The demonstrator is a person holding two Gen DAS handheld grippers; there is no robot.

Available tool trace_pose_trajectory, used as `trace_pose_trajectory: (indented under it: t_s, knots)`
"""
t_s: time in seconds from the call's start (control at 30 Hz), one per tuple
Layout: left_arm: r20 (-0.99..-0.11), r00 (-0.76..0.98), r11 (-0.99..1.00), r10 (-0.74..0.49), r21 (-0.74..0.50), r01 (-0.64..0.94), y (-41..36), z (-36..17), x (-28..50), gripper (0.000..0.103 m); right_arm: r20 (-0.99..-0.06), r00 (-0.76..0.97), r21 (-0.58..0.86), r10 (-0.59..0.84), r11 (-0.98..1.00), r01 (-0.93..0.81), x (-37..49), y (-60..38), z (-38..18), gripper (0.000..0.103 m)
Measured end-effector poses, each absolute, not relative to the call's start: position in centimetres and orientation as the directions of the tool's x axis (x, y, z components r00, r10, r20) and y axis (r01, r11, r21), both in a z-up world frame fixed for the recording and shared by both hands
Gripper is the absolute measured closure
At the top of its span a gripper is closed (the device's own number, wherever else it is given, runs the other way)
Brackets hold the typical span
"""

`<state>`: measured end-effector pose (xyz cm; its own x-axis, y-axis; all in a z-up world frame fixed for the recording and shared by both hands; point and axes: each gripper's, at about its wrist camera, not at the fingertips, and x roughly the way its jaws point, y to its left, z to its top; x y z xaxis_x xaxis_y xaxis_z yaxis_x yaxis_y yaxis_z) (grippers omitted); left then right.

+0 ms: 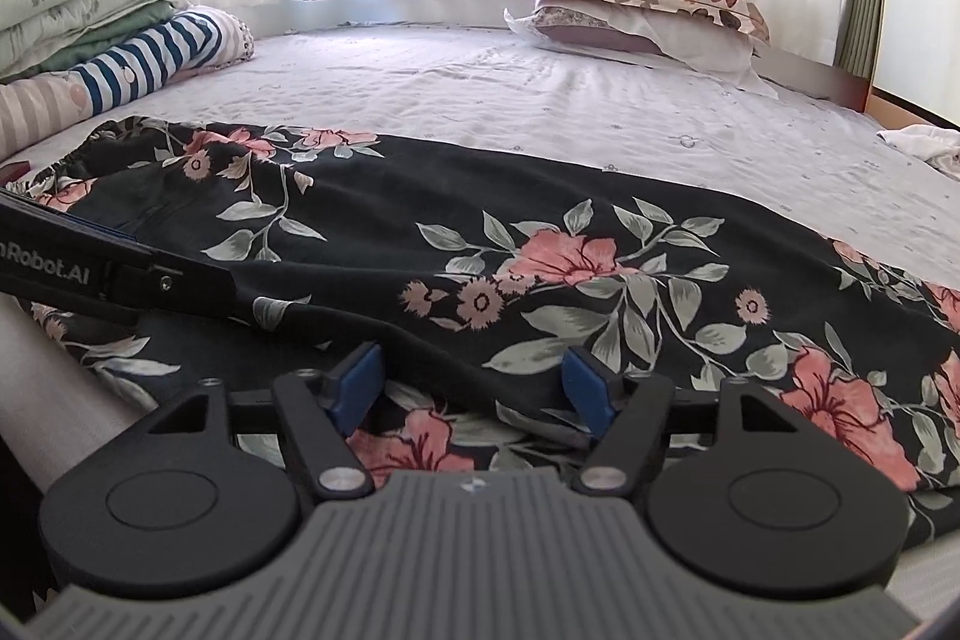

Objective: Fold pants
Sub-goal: 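Grasp the long side edge of the pants with both tools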

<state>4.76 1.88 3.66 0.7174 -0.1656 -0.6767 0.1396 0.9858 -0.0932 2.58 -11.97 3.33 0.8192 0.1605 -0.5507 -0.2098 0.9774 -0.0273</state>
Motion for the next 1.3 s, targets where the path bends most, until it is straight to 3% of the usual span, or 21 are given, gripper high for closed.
trace_pose_trajectory:
  t_s: [0.07, 0.13, 0.17, 0.27, 0.37, 0.47, 0.7, 0.77, 0.8, 0.83, 0.87, 0.9, 0.97, 1.03, 1.13, 1.27, 1.3]
  knots:
    - [-0.674, 0.717, 0.984, -0.176, -0.096, 0.151, 1.8, 3.8, 4.6, 0.023, -0.543, 0.821, -0.011, 0.176, 0.976, -0.216, 2.7, -12.0, 3.3, 0.049]
    - [-0.674, 0.717, 0.983, -0.177, -0.086, 0.161, 1.7, 3.7, 4.3, 0.023, -0.53, 0.83, 0.01, 0.176, 0.98, -0.201, 2.6, -12.2, 3.6, 0.085]
    - [-0.675, 0.716, 0.983, -0.176, -0.081, 0.165, 1.6, 3.6, 4.2, 0.023, -0.517, 0.839, 0.015, 0.171, 0.981, -0.191, 2.4, -12.2, 3.7, 0.095]
    - [-0.675, 0.712, 0.98, -0.192, -0.093, 0.176, 1.7, 3.4, 3.7, 0.023, -0.458, 0.876, 0.0, 0.149, 0.986, -0.168, 1.4, -12.3, 4.5, 0.097]
    - [-0.676, 0.646, 0.934, -0.354, -0.297, 0.201, 2.8, 3.1, 3.8, 0.023, -0.431, 0.891, -0.011, 0.142, 0.987, -0.162, 0.7, -12.4, 5.2, 0.098]
    - [-0.608, 0.577, 0.81, -0.546, -0.558, 0.178, 4.3, 2.4, 4.4, 0.023, -0.416, 0.9, -0.014, 0.129, 0.989, -0.148, 0.3, -12.7, 5.5, 0.099]
    - [-0.544, 0.634, 0.743, -0.549, -0.666, 0.072, 4.8, 1.1, 6.2, 0.026, -0.435, 0.893, -0.016, 0.118, 0.99, -0.139, -0.1, -13.0, 5.2, 0.099]
    - [-0.536, 0.662, 0.733, -0.525, -0.68, 0.031, 4.9, 0.9, 6.6, 0.035, -0.445, 0.888, -0.014, 0.119, 0.99, -0.14, -0.2, -13.1, 5.0, 0.099]
    - [-0.537, 0.674, 0.736, -0.506, -0.676, 0.014, 4.9, 0.9, 6.8, 0.055, -0.45, 0.885, -0.011, 0.119, 0.99, -0.139, -0.3, -13.1, 4.8, 0.099]
    - [-0.545, 0.682, 0.745, -0.487, -0.667, 0.0, 4.7, 0.9, 7.1, 0.083, -0.454, 0.883, -0.006, 0.121, 0.99, -0.139, -0.3, -13.1, 4.7, 0.099]
    - [-0.556, 0.684, 0.755, -0.473, -0.655, -0.011, 4.6, 0.9, 7.3, 0.096, -0.459, 0.88, 0.001, 0.124, 0.99, -0.139, -0.4, -13.1, 4.7, 0.099]
    - [-0.559, 0.683, 0.758, -0.471, -0.652, -0.012, 4.5, 0.9, 7.4, 0.103, -0.464, 0.877, 0.011, 0.129, 0.99, -0.14, -0.5, -13.1, 4.6, 0.098]
    - [-0.545, 0.683, 0.745, -0.486, -0.667, -0.003, 4.7, 1.1, 7.3, 0.101, -0.472, 0.87, 0.041, 0.141, 0.99, -0.138, -0.9, -13.2, 4.5, 0.096]
    - [-0.54, 0.675, 0.739, -0.503, -0.674, 0.011, 4.8, 1.5, 7.1, 0.101, -0.475, 0.86, 0.108, 0.186, 0.982, -0.153, -1.3, -13.7, 4.6, 0.076]
    - [-0.53, 0.685, 0.745, -0.5, -0.666, 0.029, 5.2, 2.4, 6.2, 0.101, -0.471, 0.838, 0.247, 0.276, 0.953, -0.174, -1.5, -14.7, 4.4, 0.057]
    - [-0.491, 0.706, 0.717, -0.51, -0.696, 0.034, 6.0, 3.4, 5.8, 0.103, -0.457, 0.812, 0.414, 0.363, 0.895, -0.167, -1.2, -15.9, 3.7, 0.046]
    - [-0.484, 0.711, 0.715, -0.51, -0.698, 0.038, 6.1, 3.6, 5.7, 0.103, -0.444, 0.813, 0.449, 0.377, 0.879, -0.162, -1.1, -16.2, 3.5, 0.038]
